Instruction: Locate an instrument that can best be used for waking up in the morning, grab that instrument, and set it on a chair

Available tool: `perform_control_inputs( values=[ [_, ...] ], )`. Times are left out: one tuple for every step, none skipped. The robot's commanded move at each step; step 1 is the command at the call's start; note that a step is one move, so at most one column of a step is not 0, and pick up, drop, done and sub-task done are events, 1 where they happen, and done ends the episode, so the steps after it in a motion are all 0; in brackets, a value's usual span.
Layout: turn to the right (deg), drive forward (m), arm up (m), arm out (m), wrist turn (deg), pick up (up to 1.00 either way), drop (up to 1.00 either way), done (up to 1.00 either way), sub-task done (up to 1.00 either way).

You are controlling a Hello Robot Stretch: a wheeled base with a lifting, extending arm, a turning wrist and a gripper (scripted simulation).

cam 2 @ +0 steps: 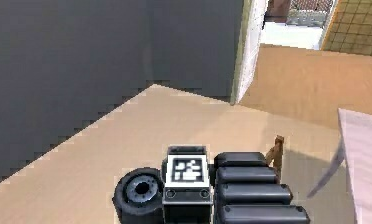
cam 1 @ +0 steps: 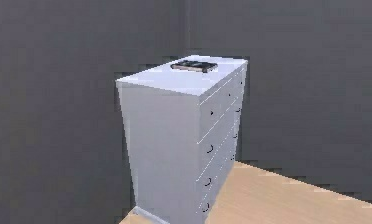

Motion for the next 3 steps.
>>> perform_control_inputs(
  values=[
    [0.0, 0.10, 0.00, 0.00, 0.0, 0.00, 0.00, 0.00, 0.00],
    [45.0, 0.00, 0.00, 0.00, 0.0, 0.00, 0.00, 0.00, 0.00],
    [36.0, 0.00, 0.00, 0.00, 0.0, 0.00, 0.00, 0.00, 0.00]
  ],
)
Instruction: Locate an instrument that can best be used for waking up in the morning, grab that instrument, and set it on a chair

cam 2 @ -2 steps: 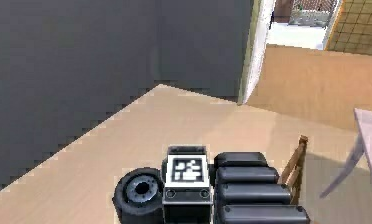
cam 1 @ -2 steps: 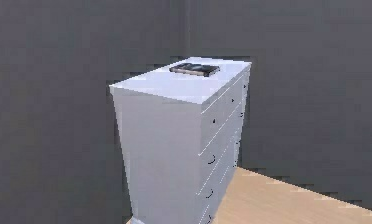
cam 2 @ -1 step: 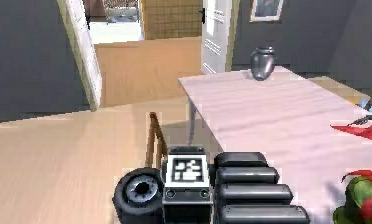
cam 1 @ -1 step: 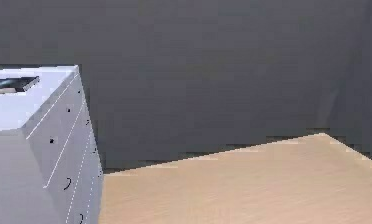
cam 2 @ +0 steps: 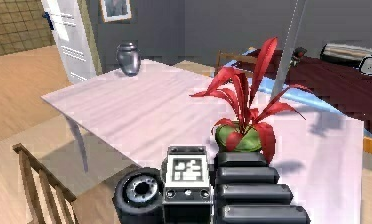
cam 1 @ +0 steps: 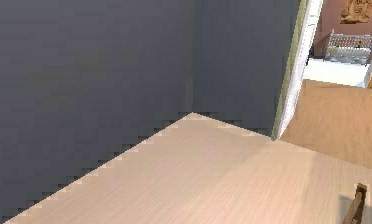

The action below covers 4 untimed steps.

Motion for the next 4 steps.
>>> perform_control_inputs(
  values=[
    [0.0, 0.00, 0.00, 0.48, 0.0, 0.00, 0.00, 0.00, 0.00],
    [0.0, 0.00, 0.00, 0.00, 39.0, 0.00, 0.00, 0.00, 0.00],
    [0.0, 0.00, -0.32, 0.00, 0.0, 0.00, 0.00, 0.00, 0.00],
    [0.0, 0.00, -0.32, 0.00, 0.0, 0.00, 0.00, 0.00, 0.00]
  ],
)
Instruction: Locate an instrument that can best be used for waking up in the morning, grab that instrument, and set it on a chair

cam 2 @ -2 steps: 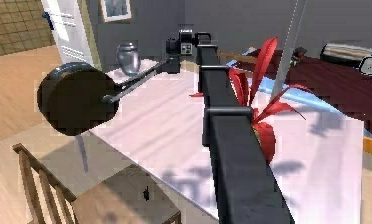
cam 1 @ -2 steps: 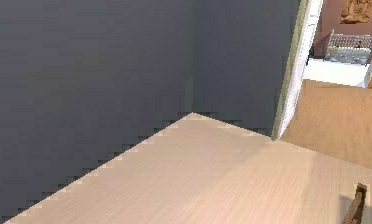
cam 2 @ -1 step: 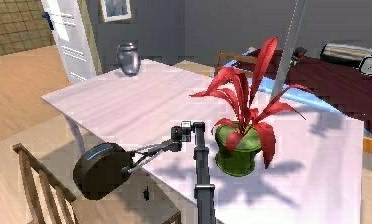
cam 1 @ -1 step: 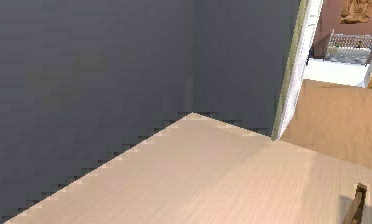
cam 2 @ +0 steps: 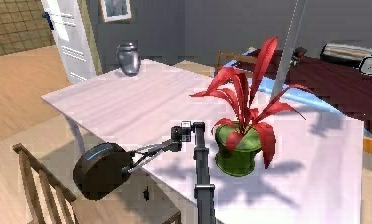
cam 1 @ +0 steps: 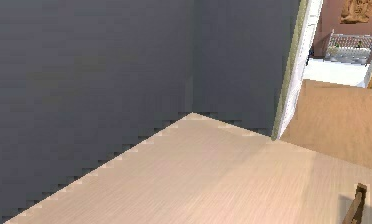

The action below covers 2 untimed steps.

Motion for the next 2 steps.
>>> perform_control_inputs(
  values=[
    [0.0, 0.00, 0.00, 0.00, 0.0, 0.00, 1.00, 0.00, 0.00],
    [0.0, 0.00, 0.10, 0.00, 0.0, 0.00, 0.00, 0.00, 0.00]
  ],
)
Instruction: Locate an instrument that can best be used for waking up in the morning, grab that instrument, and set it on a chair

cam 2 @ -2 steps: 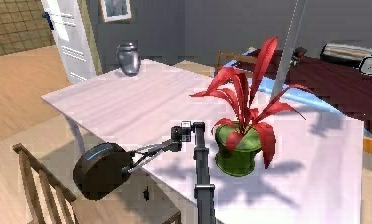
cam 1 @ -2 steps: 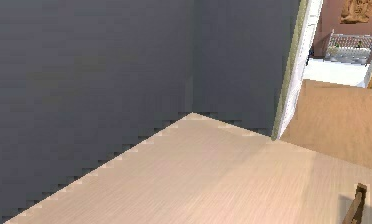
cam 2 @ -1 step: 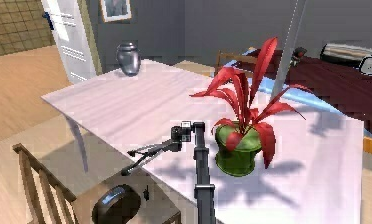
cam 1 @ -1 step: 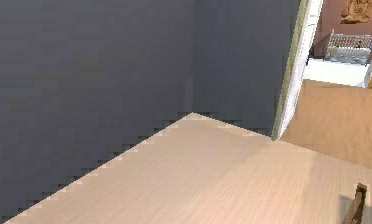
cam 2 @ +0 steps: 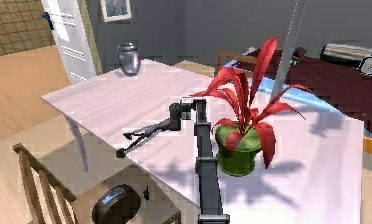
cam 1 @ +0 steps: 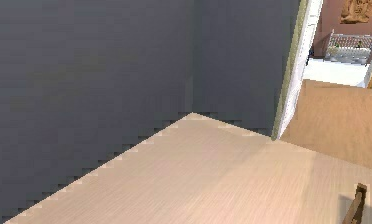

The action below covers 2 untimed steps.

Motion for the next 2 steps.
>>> perform_control_inputs(
  values=[
    [0.0, 0.00, 0.00, -0.08, 0.0, 0.00, 0.00, 0.00, 0.00],
    [0.0, 0.00, 0.00, 0.00, 0.0, 0.00, 0.00, 1.00, 0.00]
  ],
)
